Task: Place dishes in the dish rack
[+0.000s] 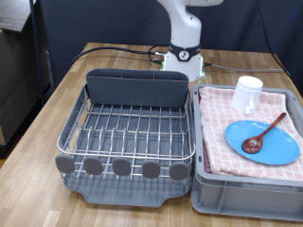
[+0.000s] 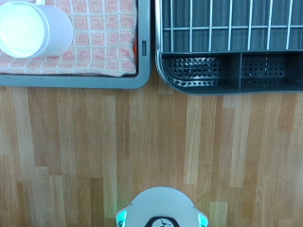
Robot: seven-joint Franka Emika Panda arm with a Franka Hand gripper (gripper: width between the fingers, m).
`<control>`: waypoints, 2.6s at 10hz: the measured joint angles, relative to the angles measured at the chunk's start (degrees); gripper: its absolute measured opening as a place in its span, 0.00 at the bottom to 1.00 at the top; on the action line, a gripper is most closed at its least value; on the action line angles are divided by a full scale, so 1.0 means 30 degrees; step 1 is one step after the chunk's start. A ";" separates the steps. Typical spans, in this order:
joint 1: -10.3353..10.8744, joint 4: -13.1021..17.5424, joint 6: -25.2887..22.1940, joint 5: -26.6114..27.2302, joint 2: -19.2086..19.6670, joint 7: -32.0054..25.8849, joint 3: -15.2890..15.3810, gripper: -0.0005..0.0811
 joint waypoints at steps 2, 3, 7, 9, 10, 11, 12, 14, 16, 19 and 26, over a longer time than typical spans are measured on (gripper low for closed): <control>0.0000 0.0070 0.0075 0.0009 0.0126 0.1527 0.0349 0.99; 0.0008 0.0226 0.0254 0.0141 0.0392 0.2398 0.0784 0.99; 0.0101 0.1398 0.1848 0.0958 0.2384 0.5548 0.2720 0.99; 0.0180 0.2151 0.2463 0.1422 0.3687 0.6582 0.3462 0.99; 0.0220 0.2591 0.2654 0.1755 0.4391 0.6973 0.3774 0.99; 0.0246 0.3221 0.2656 0.1872 0.5205 0.7208 0.3866 0.99; 0.0242 0.3209 0.2650 0.1830 0.5174 0.7203 0.3864 0.99; 0.0201 0.3065 0.3712 0.1832 0.5184 0.8195 0.4059 0.99; 0.0186 0.3163 0.4244 0.1751 0.5373 0.9659 0.4760 0.99; 0.0188 0.3747 0.4231 0.1698 0.6103 1.1517 0.5868 0.99; 0.0057 0.2747 0.9329 0.0623 0.8680 1.5462 0.7989 0.99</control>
